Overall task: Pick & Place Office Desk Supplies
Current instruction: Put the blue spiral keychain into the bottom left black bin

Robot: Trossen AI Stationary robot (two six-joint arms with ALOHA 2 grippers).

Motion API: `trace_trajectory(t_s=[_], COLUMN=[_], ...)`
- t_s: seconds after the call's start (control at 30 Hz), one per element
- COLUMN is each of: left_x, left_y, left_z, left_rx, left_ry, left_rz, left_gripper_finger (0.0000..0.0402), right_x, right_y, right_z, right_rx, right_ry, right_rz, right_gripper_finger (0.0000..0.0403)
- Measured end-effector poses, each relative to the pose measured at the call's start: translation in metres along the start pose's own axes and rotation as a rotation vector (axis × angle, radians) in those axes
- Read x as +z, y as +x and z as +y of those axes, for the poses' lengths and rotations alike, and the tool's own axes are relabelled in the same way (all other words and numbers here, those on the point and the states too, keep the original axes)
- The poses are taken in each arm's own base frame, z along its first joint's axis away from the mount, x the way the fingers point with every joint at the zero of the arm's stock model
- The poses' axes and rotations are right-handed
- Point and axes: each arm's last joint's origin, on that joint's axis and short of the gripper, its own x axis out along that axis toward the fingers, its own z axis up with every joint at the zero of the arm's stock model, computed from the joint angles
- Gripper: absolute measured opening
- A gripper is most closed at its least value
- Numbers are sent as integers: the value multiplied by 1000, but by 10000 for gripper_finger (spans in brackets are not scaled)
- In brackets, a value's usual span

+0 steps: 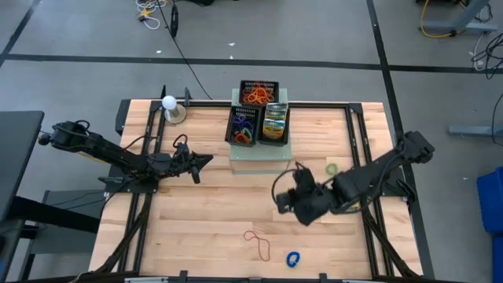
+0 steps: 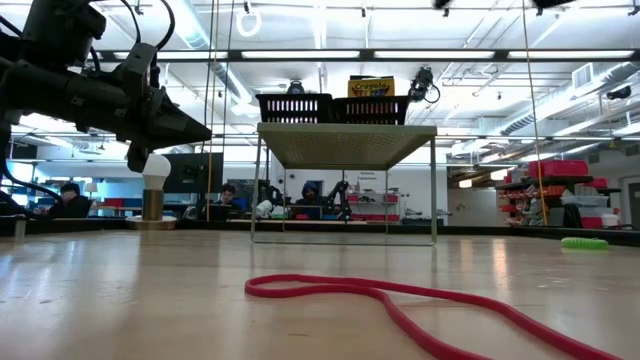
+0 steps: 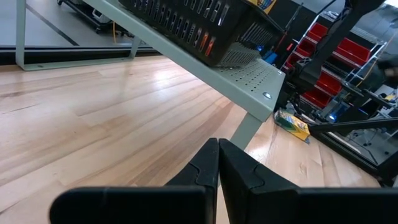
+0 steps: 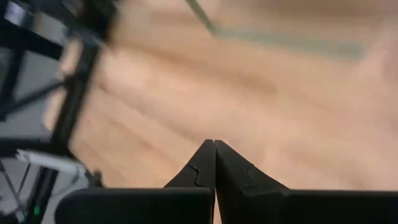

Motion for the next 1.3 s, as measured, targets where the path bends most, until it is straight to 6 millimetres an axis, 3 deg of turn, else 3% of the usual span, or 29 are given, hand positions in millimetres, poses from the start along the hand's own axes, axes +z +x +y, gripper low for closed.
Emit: trace_trajectory(t_s=[0.2, 0.47, 0.8, 1.07, 1.3], left_x=[0, 0, 0, 0, 0], left_y=[0, 0, 0, 0, 0], left_z=[0, 0, 0, 0, 0], left_rx=[0, -1, -1, -3, -1], left_ry=[0, 45, 45, 45, 114], left_rz=[0, 1, -2, -5, -2], left_gripper_finger=[17, 17, 17, 17, 17], right_x=[-35, -70, -71, -72, -98], right_y=[9, 24, 42, 62, 104], right_z=[-5, -8, -10, -11, -14], right_rx=[-111, -234, -272, -227, -126], right_ry=[72, 17, -76, -331, -654], right_rz=[259, 564, 633, 664, 763], right_gripper_finger=[1, 1, 29, 32, 79])
